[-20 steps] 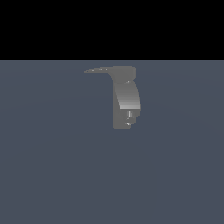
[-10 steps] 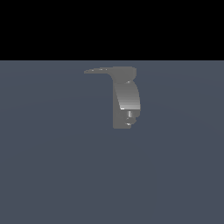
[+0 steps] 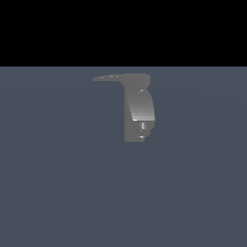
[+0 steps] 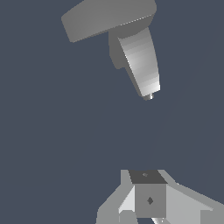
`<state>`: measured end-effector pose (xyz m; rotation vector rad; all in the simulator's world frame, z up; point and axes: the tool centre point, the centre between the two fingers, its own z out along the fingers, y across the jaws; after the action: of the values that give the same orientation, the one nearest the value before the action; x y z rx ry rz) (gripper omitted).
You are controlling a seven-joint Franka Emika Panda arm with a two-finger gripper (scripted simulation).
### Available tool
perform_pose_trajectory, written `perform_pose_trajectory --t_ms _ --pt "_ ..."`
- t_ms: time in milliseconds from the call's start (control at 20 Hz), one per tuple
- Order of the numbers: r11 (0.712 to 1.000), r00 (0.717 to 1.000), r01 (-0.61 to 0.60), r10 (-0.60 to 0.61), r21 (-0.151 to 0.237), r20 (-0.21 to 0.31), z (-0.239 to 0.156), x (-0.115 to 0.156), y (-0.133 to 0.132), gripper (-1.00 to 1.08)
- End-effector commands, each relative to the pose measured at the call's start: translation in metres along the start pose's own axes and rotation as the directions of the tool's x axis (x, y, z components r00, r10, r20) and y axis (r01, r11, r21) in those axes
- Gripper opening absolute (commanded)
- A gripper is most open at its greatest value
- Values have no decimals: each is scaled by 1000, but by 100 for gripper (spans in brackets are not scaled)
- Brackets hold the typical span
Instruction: Turn on the faucet by rotating a designated handle.
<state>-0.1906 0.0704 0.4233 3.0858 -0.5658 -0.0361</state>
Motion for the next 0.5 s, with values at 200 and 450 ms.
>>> perform_pose_trajectory --t_ms 200,450 --pt "991 991 -136 136 5 0 18 19 -30 -100" --pt "971 971 -238 238 8 1 32 36 -51 -100"
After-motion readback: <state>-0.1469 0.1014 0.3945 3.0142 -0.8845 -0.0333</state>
